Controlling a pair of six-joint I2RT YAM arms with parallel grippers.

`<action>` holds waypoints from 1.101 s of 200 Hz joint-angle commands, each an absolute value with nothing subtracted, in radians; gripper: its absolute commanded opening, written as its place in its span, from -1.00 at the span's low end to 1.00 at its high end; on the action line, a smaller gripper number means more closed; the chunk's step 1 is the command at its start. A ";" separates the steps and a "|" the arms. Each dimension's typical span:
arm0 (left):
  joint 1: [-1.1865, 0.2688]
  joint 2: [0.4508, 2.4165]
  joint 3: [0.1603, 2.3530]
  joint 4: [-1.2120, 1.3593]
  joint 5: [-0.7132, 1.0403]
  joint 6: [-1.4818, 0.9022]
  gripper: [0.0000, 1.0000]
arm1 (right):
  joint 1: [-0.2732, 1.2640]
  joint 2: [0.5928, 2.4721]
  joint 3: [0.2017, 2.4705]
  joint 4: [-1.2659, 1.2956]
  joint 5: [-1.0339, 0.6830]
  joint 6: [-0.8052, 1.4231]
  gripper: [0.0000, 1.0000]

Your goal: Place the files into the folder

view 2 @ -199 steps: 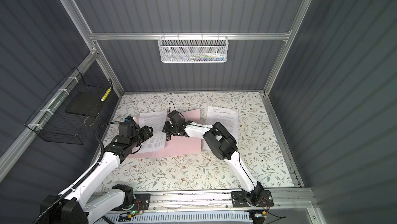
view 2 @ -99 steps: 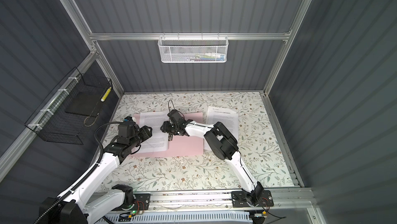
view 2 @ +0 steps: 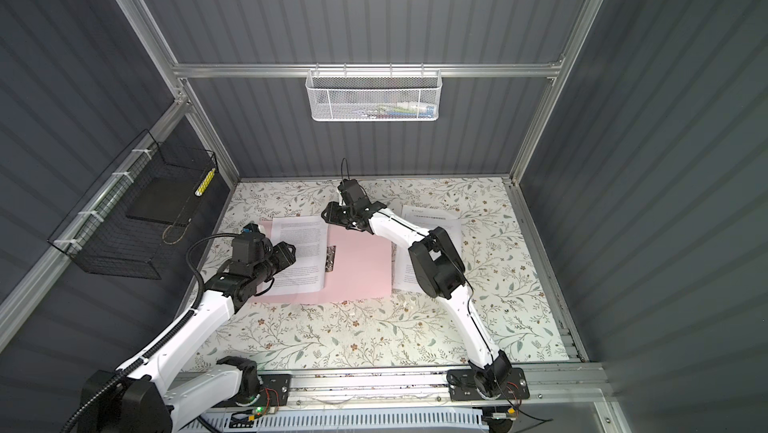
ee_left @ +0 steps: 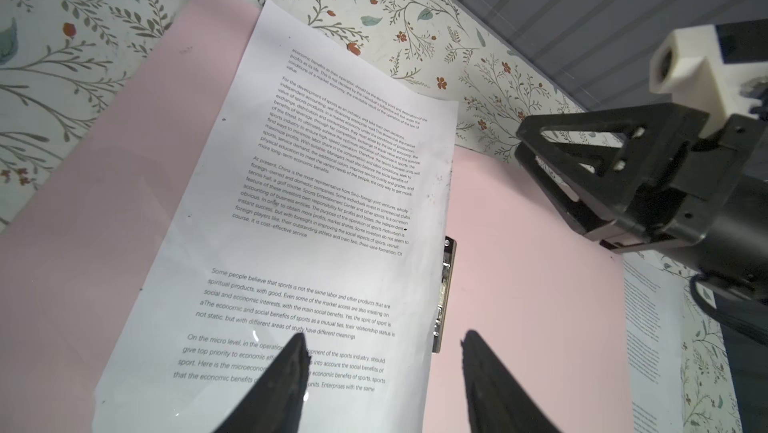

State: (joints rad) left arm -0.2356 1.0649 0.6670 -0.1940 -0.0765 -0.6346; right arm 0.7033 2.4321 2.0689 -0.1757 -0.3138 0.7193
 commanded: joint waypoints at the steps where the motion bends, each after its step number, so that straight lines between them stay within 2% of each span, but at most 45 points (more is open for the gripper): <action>1: -0.230 1.057 0.700 -0.200 -0.104 -0.607 0.21 | 0.713 2.512 2.164 -0.325 -0.364 0.672 -0.10; 58: -0.230 1.079 0.698 -0.199 -0.101 -0.610 0.21 | 0.712 2.529 2.190 -0.403 -0.295 0.647 -0.08; 140: -0.229 1.087 0.687 -0.195 -0.098 -0.618 0.21 | 0.709 2.613 2.262 -0.369 -0.398 0.676 -0.15; 184: -0.229 1.092 0.698 -0.205 -0.095 -0.610 0.21 | 0.698 2.688 2.363 -0.377 -0.434 0.714 -0.40; 198: -0.229 1.093 0.697 -0.209 -0.097 -0.610 0.21 | 0.695 2.697 2.369 -0.366 -0.442 0.728 -0.62; 211: -0.229 1.093 0.695 -0.210 -0.097 -0.610 0.21 | 0.693 2.697 2.363 -0.353 -0.441 0.741 -1.00; 220: -0.228 1.091 0.692 -0.210 -0.097 -0.610 0.21 | 0.693 2.692 2.358 -0.342 -0.438 0.747 -1.00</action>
State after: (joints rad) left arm -0.2344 1.0851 0.6724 -0.1947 -0.0906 -0.6308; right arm 0.7002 2.6915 2.3421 -0.3626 -0.4236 0.7319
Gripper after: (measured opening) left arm 0.604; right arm 0.053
